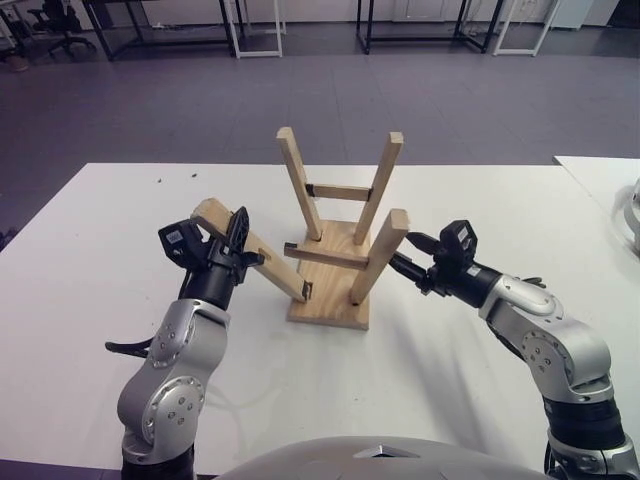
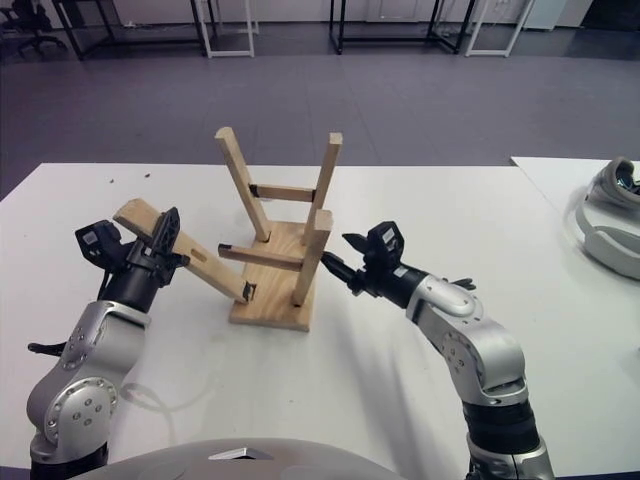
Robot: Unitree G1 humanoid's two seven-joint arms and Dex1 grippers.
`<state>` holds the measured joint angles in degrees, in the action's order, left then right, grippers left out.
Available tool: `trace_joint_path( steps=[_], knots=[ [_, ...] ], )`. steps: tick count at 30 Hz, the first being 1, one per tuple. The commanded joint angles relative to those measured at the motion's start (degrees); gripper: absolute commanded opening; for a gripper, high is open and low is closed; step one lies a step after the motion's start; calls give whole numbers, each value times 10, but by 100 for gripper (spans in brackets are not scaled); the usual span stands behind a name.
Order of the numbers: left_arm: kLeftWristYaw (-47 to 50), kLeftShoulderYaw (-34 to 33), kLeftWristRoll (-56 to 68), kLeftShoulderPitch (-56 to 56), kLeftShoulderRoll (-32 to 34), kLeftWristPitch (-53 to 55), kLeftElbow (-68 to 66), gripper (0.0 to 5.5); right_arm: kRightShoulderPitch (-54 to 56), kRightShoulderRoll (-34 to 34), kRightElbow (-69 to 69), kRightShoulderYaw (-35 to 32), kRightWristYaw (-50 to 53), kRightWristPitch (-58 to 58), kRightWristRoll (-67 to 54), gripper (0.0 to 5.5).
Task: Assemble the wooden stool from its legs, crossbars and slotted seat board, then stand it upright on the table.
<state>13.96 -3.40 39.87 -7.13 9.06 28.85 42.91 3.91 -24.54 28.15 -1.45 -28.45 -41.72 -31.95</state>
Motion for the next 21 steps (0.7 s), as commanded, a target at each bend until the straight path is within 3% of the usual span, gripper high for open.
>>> trace_joint_path(
  steps=[1, 8, 15, 21],
  knots=[
    [3, 27, -44, -20, -13, 5, -15, 103, 6, 8, 14, 18, 5, -12, -7, 339],
    [-54, 4, -26, 19, -13, -1, -83, 102, 7, -4, -3, 27, 5, -2, 18, 339],
    [-105, 71, -95, 4, 24, 26, -108, 102, 27, -4, -34, 10, 19, -5, 38, 339],
    [-95, 122, -162, 17, 28, 42, -114, 102, 38, 5, -35, -29, 49, -11, 27, 339]
  ],
)
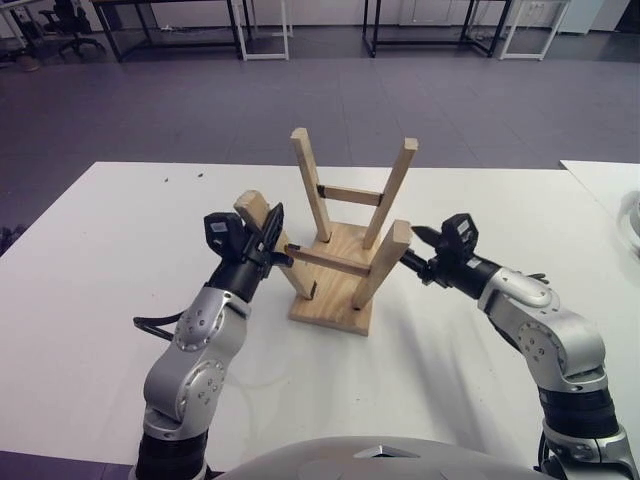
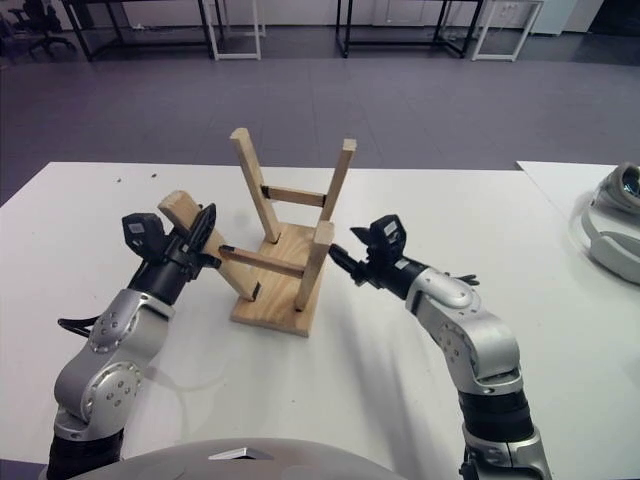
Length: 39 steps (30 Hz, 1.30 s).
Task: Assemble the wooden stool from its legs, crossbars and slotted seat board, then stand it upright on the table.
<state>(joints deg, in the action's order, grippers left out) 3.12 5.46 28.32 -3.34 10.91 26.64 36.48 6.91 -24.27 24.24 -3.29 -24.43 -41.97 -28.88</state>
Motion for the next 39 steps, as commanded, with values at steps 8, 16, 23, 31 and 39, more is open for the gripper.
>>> trace_joint_path(
  steps=[8, 16, 23, 31, 39],
  knots=[
    [7, 74, -110, -2, 28, 106, -61, 204, 6, 8, 25, 10, 16, -9, 0, 339],
    [-58, 1, 30, 1, -48, 43, 33, 340, 25, 7, 19, -27, 27, -6, -16, 339],
    [-112, -130, 255, 111, 76, 105, 141, 340, 139, -14, 31, -178, 53, -32, -151, 339],
    [-209, -156, 341, 306, 220, 107, -82, 340, 143, -39, 75, -217, 99, -72, -429, 339],
    [-349, -19, 175, 114, 147, -32, -213, 340, -23, -88, 50, 5, 14, 21, -168, 339]
  ],
)
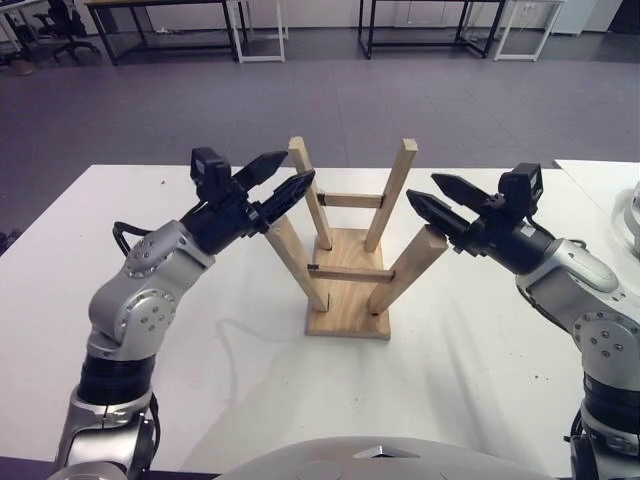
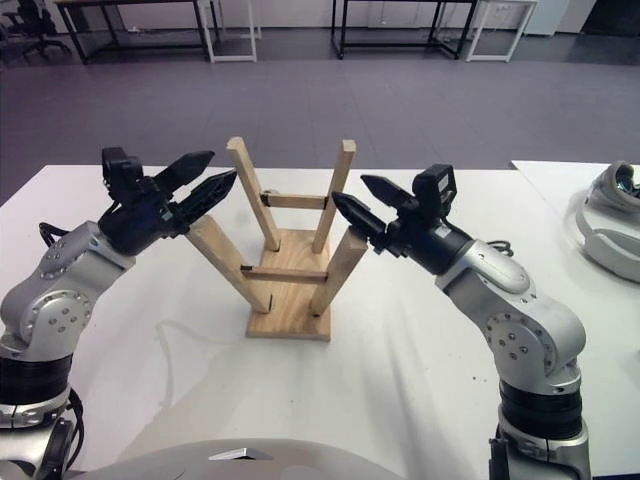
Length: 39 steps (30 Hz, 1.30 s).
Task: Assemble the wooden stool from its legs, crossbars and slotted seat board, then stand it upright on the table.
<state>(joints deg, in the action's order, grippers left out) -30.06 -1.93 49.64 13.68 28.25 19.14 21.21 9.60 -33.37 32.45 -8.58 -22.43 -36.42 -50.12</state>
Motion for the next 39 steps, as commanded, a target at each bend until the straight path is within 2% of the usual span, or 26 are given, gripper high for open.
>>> trace_joint_path(
  steps=[1, 4, 7, 9, 11, 14, 16, 18, 19, 22, 24, 26, 30, 33, 35, 39],
  knots=[
    [-7, 36, -7, -20, -35, 48, -50, 340, -35, 16, -31, 40, -1, -29, 17, 339],
    [17, -27, 84, 47, -40, 69, -28, 340, -7, 44, -35, -13, 6, -23, -79, 339],
    [35, -118, 196, 56, -18, 99, -10, 340, 16, 56, -101, -89, 8, -23, -183, 339],
    [13, -188, 214, 10, 14, 111, -53, 340, 12, 32, -178, -67, -29, -17, -118, 339],
    [-17, -209, 165, -53, 42, 111, -86, 340, 7, 25, -233, 1, -91, -14, -51, 339],
    [-61, -169, 42, -143, 68, 80, -113, 340, -5, 24, -234, 98, -186, -18, 3, 339],
    [-95, -126, -47, -213, 87, 51, -108, 340, -31, 10, -159, 172, -224, -22, 37, 339],
    [-123, -68, -127, -267, 111, 32, -90, 340, -69, -7, -88, 205, -226, -26, 61, 339],
    [-136, -44, -155, -295, 124, 31, -71, 340, -91, -14, -59, 198, -215, -27, 66, 339],
    [-167, -24, -191, -367, 157, 37, -11, 340, -174, -64, -36, 101, -211, -33, 54, 339],
    [-175, -6, -228, -395, 179, 38, 9, 340, -184, -110, -136, 68, -230, 8, 119, 339],
    [-171, 17, -268, -394, 187, 34, 7, 340, -117, -102, -262, 79, -224, 54, 183, 339],
    [-151, 68, -337, -331, 169, 24, -38, 340, 100, 22, -553, 127, -200, 175, 283, 339],
    [-110, 99, -387, -267, 127, 0, -95, 340, 216, 101, -753, 171, -231, 265, 354, 339],
    [-59, 99, -405, -197, 76, -9, -165, 340, 215, 82, -805, 201, -288, 286, 391, 339],
    [24, 95, -427, -110, -20, -45, -281, 340, 144, 31, -765, 158, -367, 277, 364, 339]
  ],
)
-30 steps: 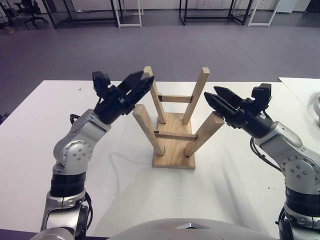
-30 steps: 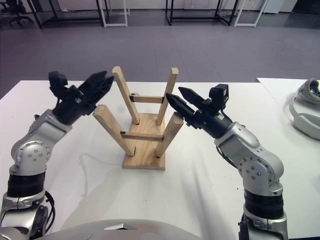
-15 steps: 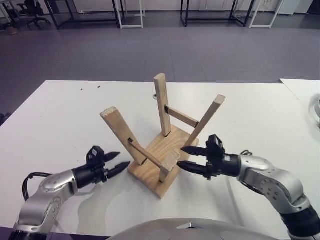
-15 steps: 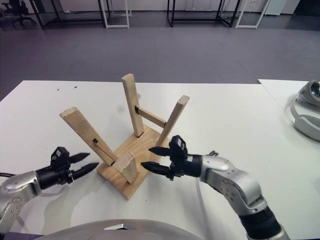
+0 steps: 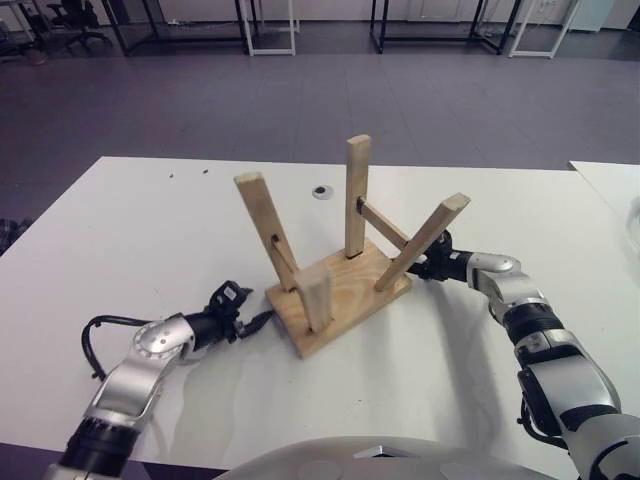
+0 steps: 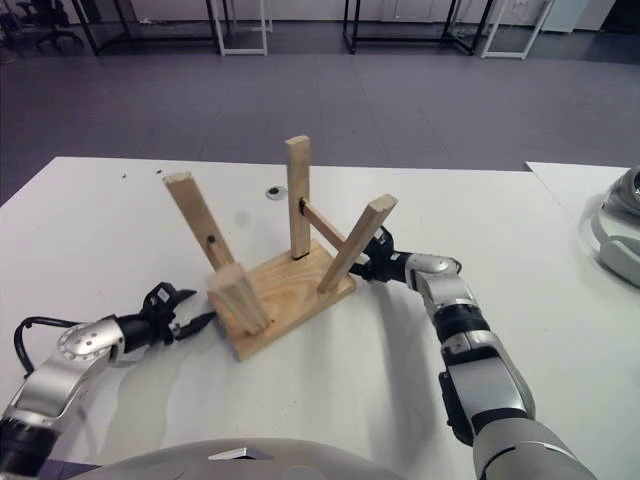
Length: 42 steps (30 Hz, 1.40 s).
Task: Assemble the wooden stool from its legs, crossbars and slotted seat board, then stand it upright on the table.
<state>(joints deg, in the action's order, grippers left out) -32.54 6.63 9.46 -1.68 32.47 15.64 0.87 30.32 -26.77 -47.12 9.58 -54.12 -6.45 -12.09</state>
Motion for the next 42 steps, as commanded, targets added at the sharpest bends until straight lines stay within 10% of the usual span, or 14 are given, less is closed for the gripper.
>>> trace_joint_path(
  steps=[1, 10, 25, 42],
  knots=[
    [59, 9, -27, 60, -81, -18, -97, 340, -88, -45, 71, -35, -62, -37, -31, 339],
    [164, -116, -42, -49, -79, -76, -32, 340, -196, -30, 279, -152, 107, -63, -54, 339],
    [153, 31, -17, -112, -182, 119, 221, 340, -384, 42, 610, -66, 198, -191, -57, 339],
    [-11, -155, 230, -137, 22, 250, 439, 340, -363, -98, 869, -240, 174, -429, -268, 339]
  ],
)
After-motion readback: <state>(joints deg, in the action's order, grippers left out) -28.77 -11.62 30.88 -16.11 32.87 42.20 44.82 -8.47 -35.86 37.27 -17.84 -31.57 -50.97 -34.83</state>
